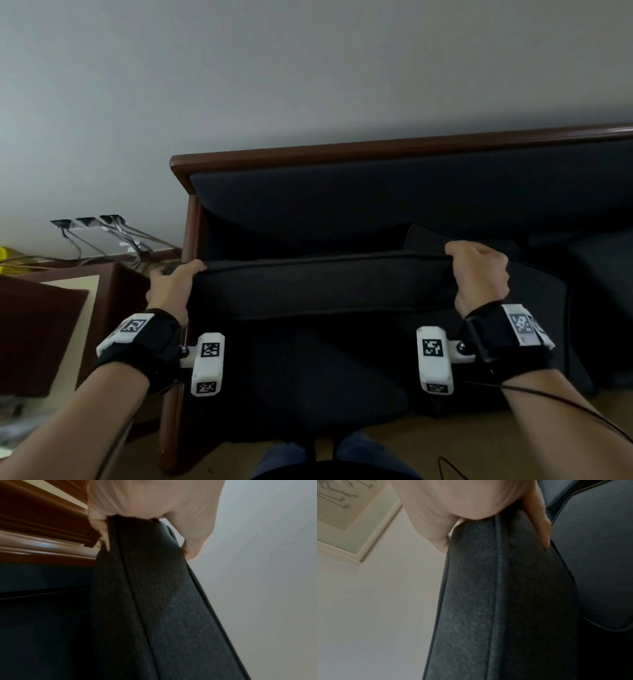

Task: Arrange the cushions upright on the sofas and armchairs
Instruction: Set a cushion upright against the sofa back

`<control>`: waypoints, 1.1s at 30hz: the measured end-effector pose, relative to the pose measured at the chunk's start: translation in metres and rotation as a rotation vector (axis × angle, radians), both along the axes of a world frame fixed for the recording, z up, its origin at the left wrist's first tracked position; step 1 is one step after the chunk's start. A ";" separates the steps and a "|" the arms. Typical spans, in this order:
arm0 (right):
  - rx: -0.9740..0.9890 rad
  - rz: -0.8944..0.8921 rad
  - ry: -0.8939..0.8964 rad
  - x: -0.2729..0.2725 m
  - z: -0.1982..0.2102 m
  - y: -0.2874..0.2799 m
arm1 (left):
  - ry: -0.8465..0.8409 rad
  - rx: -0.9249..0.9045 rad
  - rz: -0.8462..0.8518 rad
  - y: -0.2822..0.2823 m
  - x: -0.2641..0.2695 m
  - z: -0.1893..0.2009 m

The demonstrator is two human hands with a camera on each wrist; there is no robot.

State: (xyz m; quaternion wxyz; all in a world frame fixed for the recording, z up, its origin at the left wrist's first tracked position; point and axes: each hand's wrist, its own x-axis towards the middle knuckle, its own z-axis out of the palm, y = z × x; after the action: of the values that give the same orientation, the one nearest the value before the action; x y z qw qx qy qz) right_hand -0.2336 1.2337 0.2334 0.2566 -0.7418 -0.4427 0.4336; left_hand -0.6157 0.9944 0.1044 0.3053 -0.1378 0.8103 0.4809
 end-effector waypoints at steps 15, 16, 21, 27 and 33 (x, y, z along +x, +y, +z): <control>-0.115 0.204 0.097 -0.077 -0.107 0.061 | 0.216 -0.196 -0.240 0.067 0.008 0.029; -0.099 0.225 0.103 -0.086 -0.111 0.068 | 0.250 -0.199 -0.249 0.072 0.007 0.025; -0.091 0.224 0.085 -0.123 -0.125 0.121 | 0.348 -0.182 -0.453 0.100 -0.015 0.022; -0.193 0.367 0.298 -0.171 -0.126 0.155 | 0.375 -0.258 -0.640 0.127 -0.037 0.024; -0.191 0.446 0.186 -0.135 -0.140 0.117 | 0.257 -0.271 -0.827 0.098 -0.012 0.017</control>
State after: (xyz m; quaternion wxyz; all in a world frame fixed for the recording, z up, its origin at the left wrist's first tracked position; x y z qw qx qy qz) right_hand -0.3691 1.3508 0.0933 0.1231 -0.6037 -0.5269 0.5855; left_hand -0.6280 1.0927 0.1211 0.3480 0.2197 0.8841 0.2214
